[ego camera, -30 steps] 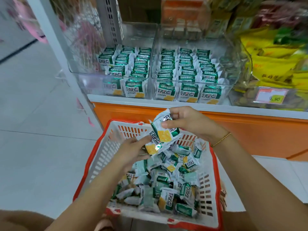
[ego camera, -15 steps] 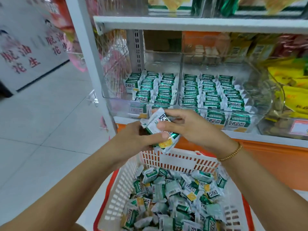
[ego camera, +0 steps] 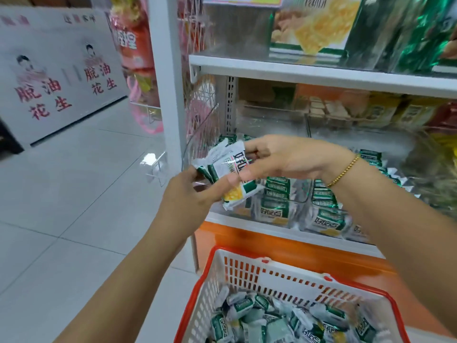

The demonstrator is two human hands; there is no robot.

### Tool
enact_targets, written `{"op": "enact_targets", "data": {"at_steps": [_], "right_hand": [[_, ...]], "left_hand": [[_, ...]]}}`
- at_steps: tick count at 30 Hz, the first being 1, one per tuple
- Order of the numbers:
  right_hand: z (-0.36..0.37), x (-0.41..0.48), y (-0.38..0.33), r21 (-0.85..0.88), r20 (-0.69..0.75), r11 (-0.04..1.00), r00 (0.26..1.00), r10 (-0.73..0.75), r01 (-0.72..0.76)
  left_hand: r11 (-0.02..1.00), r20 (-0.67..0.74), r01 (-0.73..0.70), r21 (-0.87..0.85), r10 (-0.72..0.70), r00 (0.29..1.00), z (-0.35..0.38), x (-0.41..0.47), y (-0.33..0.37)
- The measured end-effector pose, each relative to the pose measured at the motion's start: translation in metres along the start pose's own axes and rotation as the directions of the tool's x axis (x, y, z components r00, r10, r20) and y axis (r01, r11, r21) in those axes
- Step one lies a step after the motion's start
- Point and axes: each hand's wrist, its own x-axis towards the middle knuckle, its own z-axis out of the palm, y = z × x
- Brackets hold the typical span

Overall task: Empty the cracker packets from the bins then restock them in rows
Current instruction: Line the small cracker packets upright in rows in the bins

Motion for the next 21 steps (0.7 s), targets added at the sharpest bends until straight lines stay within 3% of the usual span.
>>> {"op": "enact_targets", "data": {"at_steps": [4,7,9,11,13,15,18,21], "right_hand": [[0.000,0.034,0.000,-0.060,-0.027,0.998,0.999,-0.031,0.030],[0.001,0.052,0.004,0.037,-0.112,0.999,0.994,-0.005,0.009],[-0.004,0.065,0.008,0.188,-0.193,0.982,0.980,0.046,-0.009],[-0.015,0.083,0.012,0.304,-0.268,0.951,0.953,0.140,-0.055],[-0.020,0.100,0.015,0.217,-0.340,0.962,0.911,0.235,-0.167],[-0.023,0.114,0.022,-0.021,-0.428,0.956,0.867,0.255,-0.291],[-0.026,0.123,0.027,-0.220,-0.503,0.926,0.849,0.161,-0.306],[-0.033,0.124,0.034,-0.258,-0.442,0.930,0.888,0.128,-0.263]], "left_hand": [[0.997,-0.043,-0.019,-0.080,0.015,0.999,-0.007,0.012,-0.004],[0.993,-0.045,0.016,-0.121,-0.022,0.999,-0.010,0.023,-0.008],[1.000,-0.056,-0.006,0.009,0.007,0.998,-0.010,0.030,-0.014],[0.945,-0.047,-0.042,0.323,0.061,0.997,-0.010,0.033,-0.025],[0.759,0.053,-0.130,0.638,0.125,0.991,-0.007,0.031,-0.033],[0.642,0.136,-0.196,0.741,0.142,0.980,-0.006,0.030,-0.039],[0.622,0.150,-0.231,0.748,0.181,0.972,-0.008,0.030,-0.042],[0.624,0.149,-0.248,0.741,0.206,0.967,-0.008,0.031,-0.044]]}}
